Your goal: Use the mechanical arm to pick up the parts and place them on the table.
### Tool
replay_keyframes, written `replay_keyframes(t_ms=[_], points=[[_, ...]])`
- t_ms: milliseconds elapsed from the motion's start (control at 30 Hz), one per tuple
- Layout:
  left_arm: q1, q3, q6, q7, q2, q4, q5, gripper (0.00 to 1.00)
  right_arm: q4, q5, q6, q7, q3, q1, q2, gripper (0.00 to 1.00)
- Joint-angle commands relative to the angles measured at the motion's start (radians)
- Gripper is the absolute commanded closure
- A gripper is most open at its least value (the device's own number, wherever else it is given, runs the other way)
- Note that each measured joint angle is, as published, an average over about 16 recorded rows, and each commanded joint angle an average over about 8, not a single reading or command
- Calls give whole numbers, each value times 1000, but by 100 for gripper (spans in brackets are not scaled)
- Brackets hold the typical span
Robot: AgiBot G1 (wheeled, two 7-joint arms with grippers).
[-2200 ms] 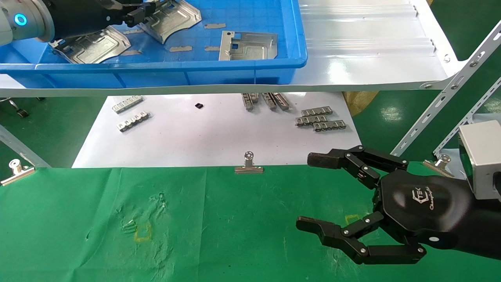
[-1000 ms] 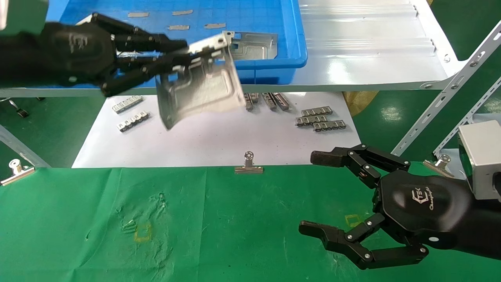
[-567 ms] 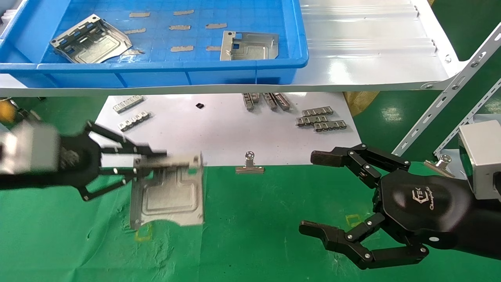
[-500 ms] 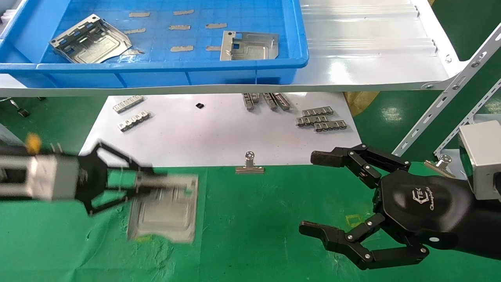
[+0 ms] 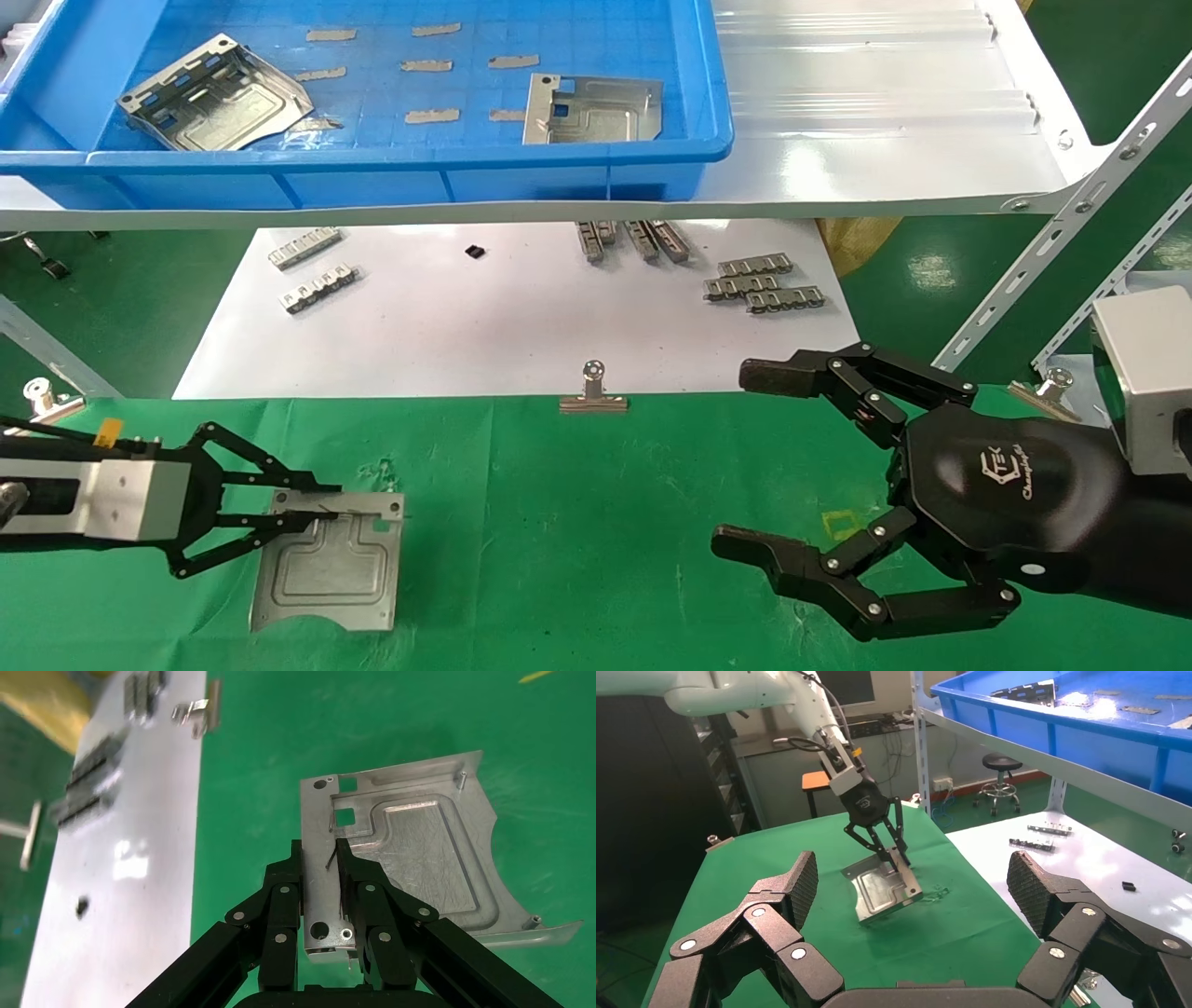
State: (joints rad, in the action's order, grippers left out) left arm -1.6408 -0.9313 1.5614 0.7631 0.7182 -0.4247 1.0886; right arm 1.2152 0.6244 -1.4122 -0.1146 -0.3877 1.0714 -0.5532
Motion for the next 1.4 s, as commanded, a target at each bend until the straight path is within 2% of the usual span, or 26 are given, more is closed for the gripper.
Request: replay_keyframes(t_ms=[33,167,233,633,1067,1400], points=[[0,-3,-5,13,6,36,-1,71,0,0,0,0,0,0,0,0],[-3,-8,-10,36,27,93,3,21,0,0,0,0,0,0,0,0],[-8,-9,-12,48,37,117,4,1,0,0,0,0,0,0,0,0],[-50,-23,9,104,83,205,15,0,0,0,0,0,0,0,0,0],[1,-2,35,-78,68,202,-132,0,0,0,0,0,0,0,0,0],[7,4,34,-81,66,196,-137,0,0,0,0,0,0,0,0,0]])
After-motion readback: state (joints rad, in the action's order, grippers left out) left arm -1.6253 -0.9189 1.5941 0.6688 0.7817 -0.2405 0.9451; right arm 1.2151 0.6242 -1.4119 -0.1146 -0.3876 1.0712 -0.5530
